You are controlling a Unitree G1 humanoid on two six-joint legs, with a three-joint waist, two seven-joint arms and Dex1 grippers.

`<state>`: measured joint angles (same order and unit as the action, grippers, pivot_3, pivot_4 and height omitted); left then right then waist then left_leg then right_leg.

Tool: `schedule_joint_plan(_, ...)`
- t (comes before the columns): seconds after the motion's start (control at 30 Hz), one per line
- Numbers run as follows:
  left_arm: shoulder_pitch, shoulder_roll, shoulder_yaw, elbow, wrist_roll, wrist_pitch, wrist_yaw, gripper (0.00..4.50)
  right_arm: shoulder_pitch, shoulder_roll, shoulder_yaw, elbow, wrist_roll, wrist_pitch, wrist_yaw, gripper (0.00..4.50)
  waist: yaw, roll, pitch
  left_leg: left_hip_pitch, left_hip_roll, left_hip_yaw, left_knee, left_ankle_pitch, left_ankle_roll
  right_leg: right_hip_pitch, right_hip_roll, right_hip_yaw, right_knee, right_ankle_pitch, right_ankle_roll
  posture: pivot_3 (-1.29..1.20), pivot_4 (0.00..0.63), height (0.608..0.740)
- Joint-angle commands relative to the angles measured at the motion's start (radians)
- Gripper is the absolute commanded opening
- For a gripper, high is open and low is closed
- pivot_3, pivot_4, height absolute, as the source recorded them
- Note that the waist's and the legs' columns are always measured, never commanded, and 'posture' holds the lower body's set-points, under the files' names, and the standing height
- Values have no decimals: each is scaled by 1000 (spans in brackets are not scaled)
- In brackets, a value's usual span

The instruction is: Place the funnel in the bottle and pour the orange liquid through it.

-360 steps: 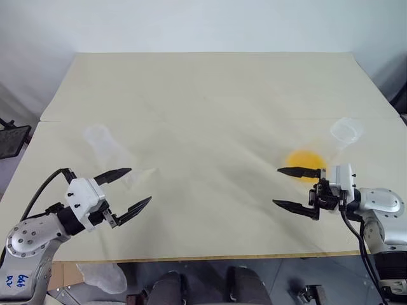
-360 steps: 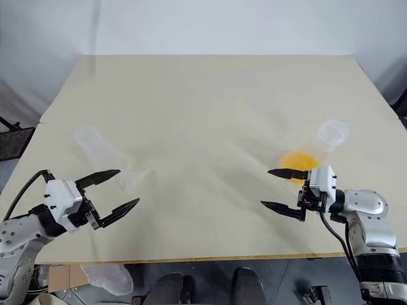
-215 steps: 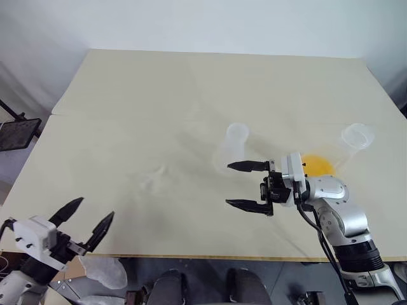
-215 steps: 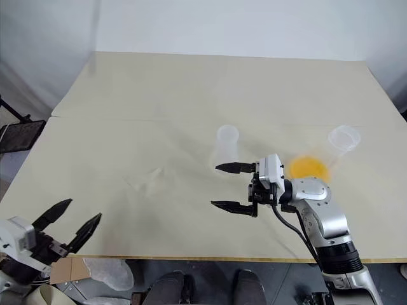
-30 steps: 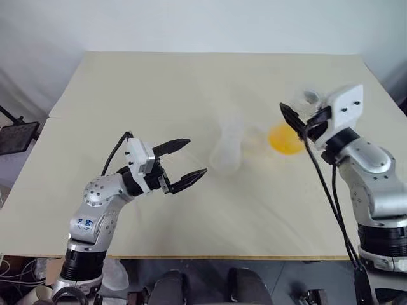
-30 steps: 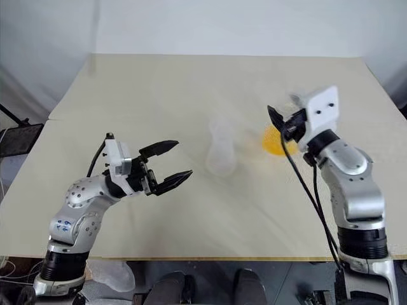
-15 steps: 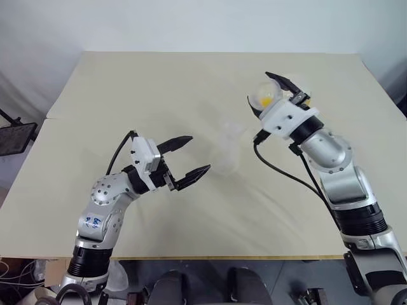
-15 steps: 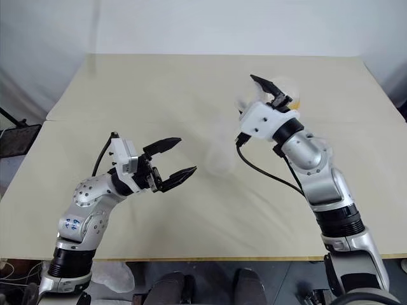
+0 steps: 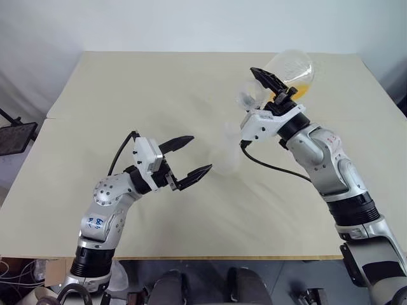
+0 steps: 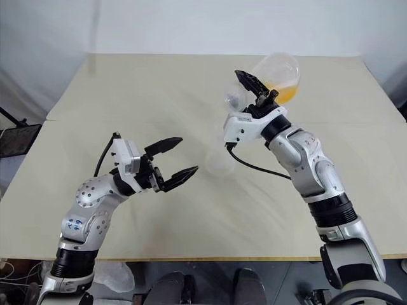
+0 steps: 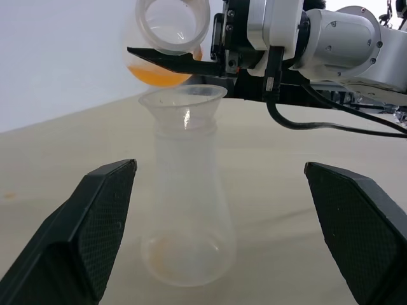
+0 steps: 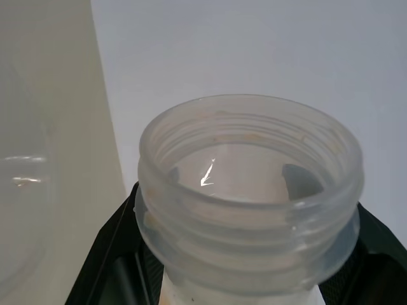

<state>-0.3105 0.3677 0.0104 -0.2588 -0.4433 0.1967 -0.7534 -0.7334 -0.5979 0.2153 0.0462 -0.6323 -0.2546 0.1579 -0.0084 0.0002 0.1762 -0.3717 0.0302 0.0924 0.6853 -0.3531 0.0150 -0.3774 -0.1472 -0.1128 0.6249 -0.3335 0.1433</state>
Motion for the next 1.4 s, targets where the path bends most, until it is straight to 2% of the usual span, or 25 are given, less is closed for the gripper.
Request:
schedule_joint_plan(0.03,-13,-6,-2,-14,2,-21,6,4500,-37,-16,-23,-23,-34,-26,-34,2479,-1,0,0,0,0,0,0,0,0,0,0,0,0,0,0,0,150,740)
schedule_joint_plan(0.7,-12,-25,-8,-20,8,-23,21,4500,-32,-58,-29,6,-153,-93,-117,2479,-20,0,0,0,1,0,-1,0,0,0,0,0,0,0,0,0,150,740)
schedule_joint_plan(1.4,-4,-44,-20,-21,15,-33,37,4500,-63,-53,4,61,-201,-130,-139,2479,-20,0,0,0,1,-1,-1,0,0,0,-1,0,0,0,0,0,150,740)
